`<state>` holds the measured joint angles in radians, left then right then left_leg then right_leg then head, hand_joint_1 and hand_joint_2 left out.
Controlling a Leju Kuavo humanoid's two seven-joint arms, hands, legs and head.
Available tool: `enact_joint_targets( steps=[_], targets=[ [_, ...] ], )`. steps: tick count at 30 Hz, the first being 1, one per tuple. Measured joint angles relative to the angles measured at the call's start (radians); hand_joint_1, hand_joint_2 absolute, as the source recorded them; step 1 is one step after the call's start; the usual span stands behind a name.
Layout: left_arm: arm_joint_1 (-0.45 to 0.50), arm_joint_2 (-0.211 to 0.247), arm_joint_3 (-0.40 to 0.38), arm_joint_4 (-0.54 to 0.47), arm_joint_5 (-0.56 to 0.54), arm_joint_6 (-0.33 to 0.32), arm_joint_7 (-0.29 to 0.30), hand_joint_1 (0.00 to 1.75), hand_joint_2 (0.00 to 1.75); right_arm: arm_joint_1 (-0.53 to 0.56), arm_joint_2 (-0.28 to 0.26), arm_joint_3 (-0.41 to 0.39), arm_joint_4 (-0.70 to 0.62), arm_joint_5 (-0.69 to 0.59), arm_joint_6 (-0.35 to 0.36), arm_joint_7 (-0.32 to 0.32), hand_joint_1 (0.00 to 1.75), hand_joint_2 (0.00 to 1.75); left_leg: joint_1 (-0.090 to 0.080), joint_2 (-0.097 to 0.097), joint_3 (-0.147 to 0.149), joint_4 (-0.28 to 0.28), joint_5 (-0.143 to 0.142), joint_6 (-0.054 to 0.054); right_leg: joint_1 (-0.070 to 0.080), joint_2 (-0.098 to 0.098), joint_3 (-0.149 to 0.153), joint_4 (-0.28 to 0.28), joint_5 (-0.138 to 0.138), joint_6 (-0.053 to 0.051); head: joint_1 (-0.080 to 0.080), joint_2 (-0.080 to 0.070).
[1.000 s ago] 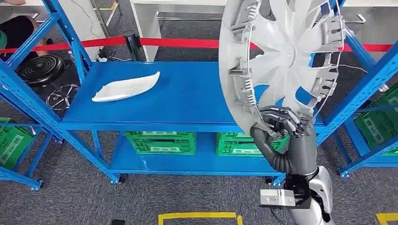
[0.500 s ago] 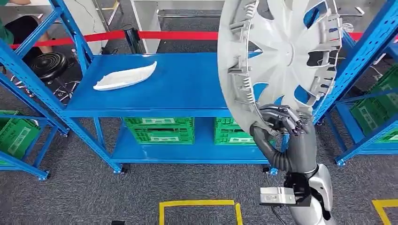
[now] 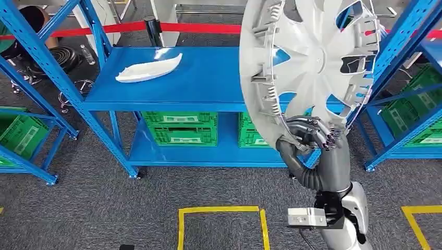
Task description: Take the parts from the cabinet and place them on the table.
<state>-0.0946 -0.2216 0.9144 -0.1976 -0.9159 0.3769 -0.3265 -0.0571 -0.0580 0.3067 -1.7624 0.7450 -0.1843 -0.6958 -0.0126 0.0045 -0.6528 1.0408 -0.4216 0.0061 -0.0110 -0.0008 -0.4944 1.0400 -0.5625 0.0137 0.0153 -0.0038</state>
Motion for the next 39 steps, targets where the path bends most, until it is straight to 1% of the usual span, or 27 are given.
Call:
enact_joint_targets(
  steps=[2, 4, 5, 6, 8, 9, 10, 11, 13, 14, 15, 16, 19, 20, 22, 24, 25, 26, 27, 28, 29, 30, 31, 35, 36, 37, 39],
  targets=[
    [0.0, 0.0, 0.0, 0.001, 0.0, 0.0, -0.001, 0.0, 1.75, 0.004, 0.0, 0.0, -0.001, -0.001, -0.002, 0.0, 1.75, 1.75, 0.003, 0.0, 0.002, 0.0, 0.013, -0.011, 0.004, 0.003, -0.007, -0.014, -0.003, -0.011, 0.002, 0.0],
    [0.002, 0.0, 0.0, 0.001, 0.0, 0.0, -0.001, 0.0, 1.75, 0.005, 0.0, 0.0, -0.001, 0.0, -0.001, 0.0, 1.75, 1.75, 0.004, -0.002, -0.002, -0.008, 0.034, -0.028, 0.004, 0.002, -0.019, -0.015, 0.017, -0.03, 0.002, 0.0],
    [0.002, 0.002, 0.0, 0.001, 0.0, 0.0, -0.001, 0.0, 1.75, 0.003, 0.0, 0.0, -0.001, 0.0, -0.001, -0.001, 1.75, 1.75, 0.01, -0.005, -0.007, -0.002, 0.02, -0.033, -0.001, -0.004, -0.026, -0.019, 0.029, -0.036, 0.005, 0.0],
    [0.003, 0.001, 0.0, 0.001, 0.0, 0.0, 0.0, 0.0, 1.75, 0.002, 0.0, 0.0, -0.001, 0.0, -0.002, -0.002, 1.75, 1.75, 0.01, -0.006, -0.027, 0.038, -0.047, -0.04, -0.003, -0.003, -0.042, -0.02, 0.044, -0.046, -0.001, 0.0],
    [0.002, 0.001, 0.001, 0.001, 0.0, 0.0, 0.0, 0.0, 1.75, 0.004, 0.0, 0.0, -0.001, 0.0, -0.002, 0.0, 1.75, 1.75, 0.016, -0.005, -0.061, 0.173, -0.162, -0.051, -0.003, -0.003, -0.072, -0.02, 0.068, -0.047, -0.005, 0.0],
    [0.002, 0.001, 0.001, 0.001, 0.0, 0.0, 0.0, 0.0, 1.75, 0.004, 0.0, -0.001, -0.001, 0.0, -0.002, 0.0, 1.75, 1.75, 0.017, -0.005, -0.072, 0.242, -0.192, -0.054, -0.003, -0.003, -0.088, -0.019, 0.08, -0.045, -0.004, 0.0],
    [0.003, 0.001, 0.001, 0.001, 0.0, 0.0, 0.001, 0.0, 1.75, 0.004, 0.0, -0.001, -0.001, 0.0, -0.002, 0.001, 1.75, 1.75, 0.018, -0.005, -0.071, 0.289, -0.188, -0.057, -0.003, -0.003, -0.1, -0.018, 0.093, -0.044, -0.005, 0.0],
    [0.003, 0.001, 0.0, 0.001, 0.0, -0.002, 0.001, 0.0, 1.75, 0.004, 0.0, -0.001, -0.001, 0.0, -0.002, 0.0, 1.75, 1.75, 0.018, -0.005, -0.052, 0.291, -0.156, -0.056, -0.003, -0.003, -0.117, -0.016, 0.105, -0.042, -0.005, 0.0],
    [0.002, 0.001, 0.001, 0.001, 0.0, -0.003, 0.0, 0.0, 1.75, 0.005, 0.0, -0.002, -0.001, 0.0, -0.002, 0.0, 1.75, 1.75, 0.018, -0.006, 0.03, 0.198, -0.09, -0.05, -0.003, -0.003, -0.143, -0.015, 0.125, -0.036, -0.005, 0.0],
    [0.001, 0.001, 0.001, 0.001, -0.001, -0.006, 0.0, 0.0, 1.75, 0.005, 0.0, -0.002, -0.001, 0.0, -0.003, 0.001, 1.75, 1.75, 0.016, -0.007, 0.114, 0.085, -0.083, -0.041, -0.003, -0.002, -0.154, -0.014, 0.138, -0.032, -0.005, 0.0],
    [-0.001, 0.002, 0.001, 0.0, -0.003, -0.009, 0.0, 0.0, 1.75, 0.007, 0.0, -0.003, -0.002, 0.001, -0.004, 0.002, 1.75, 1.75, 0.013, -0.009, 0.181, -0.016, -0.129, -0.032, -0.002, -0.003, -0.159, -0.013, 0.146, -0.026, -0.005, 0.0],
    [-0.003, 0.002, 0.001, 0.0, -0.004, -0.01, 0.0, 0.0, 1.75, 0.007, 0.0, -0.004, -0.002, 0.001, -0.005, 0.003, 1.75, 1.75, 0.007, -0.01, 0.204, -0.056, -0.14, -0.028, -0.002, -0.004, -0.158, -0.014, 0.154, -0.019, -0.003, 0.0],
    [-0.002, 0.002, 0.001, 0.0, -0.01, -0.013, 0.0, 0.0, 1.75, 0.013, 0.0, -0.005, -0.003, 0.003, -0.007, 0.002, 1.75, 1.75, 0.002, -0.01, 0.179, -0.054, -0.116, -0.004, -0.004, -0.006, -0.157, -0.031, 0.187, 0.003, -0.007, 0.0],
    [-0.002, 0.0, 0.001, 0.001, -0.01, -0.013, 0.0, 0.0, 1.75, 0.018, -0.003, -0.006, -0.003, 0.003, -0.008, 0.002, 1.75, 1.75, 0.01, -0.002, 0.171, -0.059, -0.1, 0.006, -0.008, -0.004, -0.163, -0.022, 0.173, 0.006, -0.008, 0.0],
    [-0.003, 0.001, 0.001, 0.001, -0.012, -0.016, 0.0, 0.0, 1.75, 0.024, -0.005, -0.008, -0.003, 0.003, -0.012, 0.003, 1.75, 1.75, 0.009, 0.0, 0.139, -0.059, -0.076, 0.02, -0.007, -0.002, -0.197, 0.067, 0.049, 0.012, -0.003, 0.0],
    [-0.003, 0.0, 0.001, 0.001, -0.014, -0.021, 0.0, 0.0, 1.75, 0.03, -0.008, -0.008, -0.003, 0.003, -0.013, 0.003, 1.75, 1.75, 0.007, 0.003, 0.109, -0.056, -0.048, 0.023, -0.006, 0.0, -0.236, 0.227, -0.052, 0.018, -0.003, 0.0],
    [-0.003, 0.0, 0.001, 0.001, -0.014, -0.021, 0.0, 0.0, 1.75, 0.035, -0.01, -0.008, -0.003, 0.005, -0.013, 0.003, 1.75, 1.75, 0.006, 0.004, 0.089, -0.053, -0.034, 0.022, -0.006, 0.0, -0.239, 0.281, -0.055, 0.019, -0.003, 0.0],
    [-0.003, 0.0, 0.001, 0.001, -0.014, -0.021, 0.0, 0.0, 1.75, 0.039, -0.01, -0.008, -0.003, 0.007, -0.013, 0.003, 1.75, 1.75, 0.006, 0.005, 0.069, -0.049, -0.022, 0.02, -0.006, 0.0, -0.226, 0.295, -0.028, 0.019, -0.003, 0.0],
    [-0.002, 0.001, 0.001, 0.001, -0.014, -0.022, 0.0, 0.0, 1.75, 0.042, -0.011, -0.008, -0.003, 0.007, -0.013, 0.004, 1.75, 1.75, 0.007, 0.005, 0.05, -0.042, -0.012, 0.018, -0.007, 0.0, -0.194, 0.271, 0.01, 0.019, -0.003, 0.0],
    [-0.003, 0.001, 0.001, 0.001, -0.014, -0.022, 0.0, 0.0, 1.75, 0.042, -0.011, -0.008, -0.003, 0.008, -0.013, 0.005, 1.75, 1.75, 0.007, 0.005, 0.031, -0.034, -0.003, 0.016, -0.007, 0.0, -0.141, 0.208, 0.046, 0.018, -0.003, 0.0],
    [-0.003, 0.0, 0.001, 0.001, -0.014, -0.023, 0.0, 0.0, 1.75, 0.042, -0.011, -0.008, -0.003, 0.008, -0.013, 0.005, 1.75, 1.75, 0.007, 0.005, 0.013, -0.026, 0.005, 0.011, -0.007, 0.0, -0.072, 0.118, 0.058, 0.015, -0.003, 0.0],
    [-0.004, 0.0, 0.001, 0.001, -0.014, -0.023, 0.0, 0.0, 1.75, 0.041, -0.011, -0.008, -0.004, 0.008, -0.013, 0.004, 1.75, 1.75, 0.006, 0.005, 0.001, -0.014, 0.011, 0.007, -0.006, 0.0, -0.007, 0.023, 0.015, 0.01, -0.003, 0.0],
    [-0.004, 0.0, 0.001, 0.001, -0.013, -0.023, 0.0, 0.0, 1.75, 0.042, -0.011, -0.008, -0.005, 0.007, -0.013, 0.003, 1.75, 1.75, 0.003, 0.004, -0.008, -0.006, 0.017, 0.0, 0.001, 0.001, 0.02, -0.033, -0.009, 0.001, -0.005, 0.0],
    [-0.001, 0.001, 0.001, 0.001, -0.012, -0.024, 0.01, 0.0, 1.75, 0.042, -0.014, -0.008, -0.005, -0.01, 0.0, 0.0, 1.75, 1.75, 0.007, 0.003, -0.016, -0.015, 0.047, -0.026, -0.002, -0.002, -0.013, -0.028, 0.027, -0.029, 0.001, 0.0],
    [0.0, 0.001, 0.001, 0.001, -0.012, -0.024, 0.011, 0.0, 1.75, 0.04, -0.014, -0.008, -0.005, -0.015, 0.005, -0.001, 1.75, 1.75, 0.01, 0.0, -0.025, 0.005, 0.005, -0.033, -0.002, -0.003, -0.024, -0.028, 0.037, -0.035, 0.0, 0.0],
    [0.0, 0.001, 0.001, 0.001, -0.012, -0.024, 0.014, 0.0, 1.75, 0.04, -0.014, -0.008, -0.005, -0.021, 0.005, -0.001, 1.75, 1.75, 0.011, -0.001, -0.04, 0.055, -0.063, -0.039, -0.003, 0.001, -0.038, -0.028, 0.048, -0.042, -0.004, 0.0],
    [-0.001, 0.001, 0.001, 0.001, -0.012, -0.024, 0.015, 0.0, 1.75, 0.041, -0.014, -0.008, -0.005, -0.029, 0.008, 0.0, 1.75, 1.75, 0.015, -0.001, -0.076, 0.211, -0.178, -0.049, -0.003, 0.007, -0.073, -0.027, 0.076, -0.041, -0.005, 0.0]
  ],
)
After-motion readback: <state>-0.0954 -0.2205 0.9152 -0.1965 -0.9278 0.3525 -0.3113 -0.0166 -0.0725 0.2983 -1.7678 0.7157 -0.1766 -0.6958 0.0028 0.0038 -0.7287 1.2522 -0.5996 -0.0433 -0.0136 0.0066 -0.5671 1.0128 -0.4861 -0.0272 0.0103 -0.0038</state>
